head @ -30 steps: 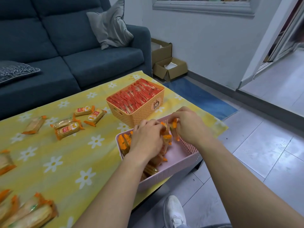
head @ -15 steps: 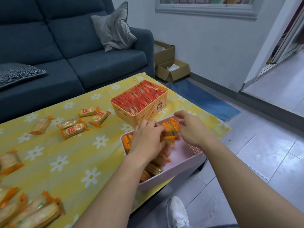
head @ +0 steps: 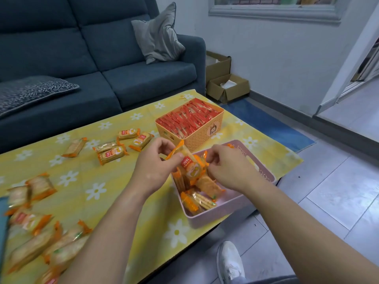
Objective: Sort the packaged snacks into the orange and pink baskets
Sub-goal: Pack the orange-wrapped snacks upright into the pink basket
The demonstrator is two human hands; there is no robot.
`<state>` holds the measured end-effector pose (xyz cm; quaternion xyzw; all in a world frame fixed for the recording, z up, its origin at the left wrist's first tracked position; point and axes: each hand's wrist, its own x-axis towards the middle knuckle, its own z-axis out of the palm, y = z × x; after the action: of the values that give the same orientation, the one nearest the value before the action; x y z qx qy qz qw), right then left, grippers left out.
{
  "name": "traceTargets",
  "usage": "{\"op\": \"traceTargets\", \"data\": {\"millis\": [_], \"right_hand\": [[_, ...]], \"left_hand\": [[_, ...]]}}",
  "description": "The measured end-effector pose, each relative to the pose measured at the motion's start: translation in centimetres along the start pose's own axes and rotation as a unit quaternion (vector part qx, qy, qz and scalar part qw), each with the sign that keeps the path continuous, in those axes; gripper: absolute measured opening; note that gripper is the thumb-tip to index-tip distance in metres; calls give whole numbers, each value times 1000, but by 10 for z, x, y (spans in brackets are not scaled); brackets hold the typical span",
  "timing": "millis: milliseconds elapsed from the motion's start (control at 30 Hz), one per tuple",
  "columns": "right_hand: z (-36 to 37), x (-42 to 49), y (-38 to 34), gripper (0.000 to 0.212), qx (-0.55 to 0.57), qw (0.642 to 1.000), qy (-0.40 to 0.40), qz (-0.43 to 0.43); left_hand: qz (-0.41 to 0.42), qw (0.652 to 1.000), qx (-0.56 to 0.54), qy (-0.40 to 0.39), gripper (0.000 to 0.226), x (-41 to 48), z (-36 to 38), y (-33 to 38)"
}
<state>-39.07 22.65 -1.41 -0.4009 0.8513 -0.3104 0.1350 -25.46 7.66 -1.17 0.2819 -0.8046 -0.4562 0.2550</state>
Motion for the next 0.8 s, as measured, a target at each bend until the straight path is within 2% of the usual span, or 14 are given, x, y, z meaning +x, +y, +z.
{"op": "traceTargets", "data": {"millis": [67,133,200,333,467,533,600,633,733,800], "right_hand": [[12,-2,-3,11,-86,994,-54,37],[26,-3,-7,19,-115,987,-88,75],[36,-3,-9,30,-134,984,-87,81],[45,-3,-10,35,-178,978,-82,69],[34,-7,-12,14,-281,950,-129,42],[29,-7,-12,12,-313,932,-179,40],[28,-6,-7,9,-295,927,-227,43],[29,-5,-6,14,-253,937,-237,50],[30,-4,-11,24,-116,972,-197,50],[36,-6,-20,24,-55,979,-194,28]], "left_hand": [[-9,1000,3,17,20,-3,-7,-3],[-15,1000,-3,15,20,-7,-15,-4],[-18,1000,-8,0,24,-11,-18,-3],[-23,1000,-12,-16,25,-14,-26,-9],[-35,999,-15,0,23,-11,-32,-15],[-38,999,-18,7,23,-9,-32,-16],[-37,999,-17,12,22,-7,-31,-16],[-35,999,-17,14,22,-7,-30,-16],[-21,999,-25,29,22,-5,-26,-14],[-11,999,-35,40,22,-4,-25,-13]]}}
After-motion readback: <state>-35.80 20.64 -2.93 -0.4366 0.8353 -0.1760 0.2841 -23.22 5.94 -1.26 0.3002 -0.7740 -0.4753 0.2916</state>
